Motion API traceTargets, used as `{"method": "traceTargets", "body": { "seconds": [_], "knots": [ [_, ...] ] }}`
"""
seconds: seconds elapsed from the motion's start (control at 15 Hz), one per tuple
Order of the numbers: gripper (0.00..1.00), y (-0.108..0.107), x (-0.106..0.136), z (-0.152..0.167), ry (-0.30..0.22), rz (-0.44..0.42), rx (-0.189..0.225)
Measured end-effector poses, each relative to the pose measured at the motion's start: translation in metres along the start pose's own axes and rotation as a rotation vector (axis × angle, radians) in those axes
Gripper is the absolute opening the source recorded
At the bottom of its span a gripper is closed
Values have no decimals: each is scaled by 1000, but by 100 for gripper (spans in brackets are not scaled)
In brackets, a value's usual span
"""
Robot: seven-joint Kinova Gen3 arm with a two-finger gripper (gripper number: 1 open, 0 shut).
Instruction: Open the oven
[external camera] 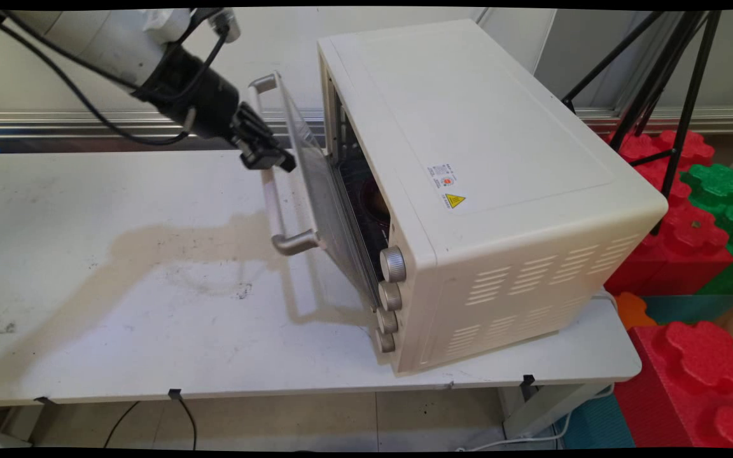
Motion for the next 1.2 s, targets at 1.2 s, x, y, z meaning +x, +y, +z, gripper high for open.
{"method": "traceTargets", "body": {
  "seconds": [1.2],
  "knots": [
    [0, -8, -112, 6, -118, 17, -3]
  ]
}}
